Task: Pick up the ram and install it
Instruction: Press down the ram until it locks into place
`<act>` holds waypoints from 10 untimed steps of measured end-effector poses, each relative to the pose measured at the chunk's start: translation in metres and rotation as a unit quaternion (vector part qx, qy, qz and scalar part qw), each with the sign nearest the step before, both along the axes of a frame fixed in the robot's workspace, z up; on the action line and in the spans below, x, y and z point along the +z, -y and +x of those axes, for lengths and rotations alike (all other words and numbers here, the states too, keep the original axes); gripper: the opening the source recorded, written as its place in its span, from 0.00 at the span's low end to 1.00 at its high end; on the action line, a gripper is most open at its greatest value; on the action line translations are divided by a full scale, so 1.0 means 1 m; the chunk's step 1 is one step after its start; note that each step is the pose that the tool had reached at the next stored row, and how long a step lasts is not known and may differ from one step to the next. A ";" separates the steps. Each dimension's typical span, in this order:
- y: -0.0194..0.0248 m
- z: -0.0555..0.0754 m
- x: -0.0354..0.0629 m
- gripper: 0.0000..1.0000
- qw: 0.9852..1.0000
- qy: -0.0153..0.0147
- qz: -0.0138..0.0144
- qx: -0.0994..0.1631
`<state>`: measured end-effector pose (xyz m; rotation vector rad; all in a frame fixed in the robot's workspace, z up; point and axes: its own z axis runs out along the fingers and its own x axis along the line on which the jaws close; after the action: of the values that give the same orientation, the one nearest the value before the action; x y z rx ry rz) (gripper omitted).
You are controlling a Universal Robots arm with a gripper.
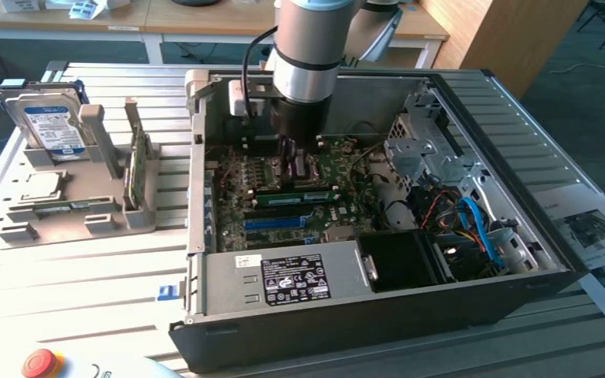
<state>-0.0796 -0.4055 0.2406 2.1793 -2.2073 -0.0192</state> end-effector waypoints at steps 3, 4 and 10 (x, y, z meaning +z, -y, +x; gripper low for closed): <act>0.0000 0.000 0.0033 0.10 1.000 0.000 0.000 0.000; 0.0000 0.000 0.0046 0.10 1.000 0.000 0.000 0.000; 0.0000 0.000 0.0112 0.10 1.000 0.000 0.000 0.000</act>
<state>-0.0796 -0.4055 0.2518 2.1794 -2.2074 -0.0193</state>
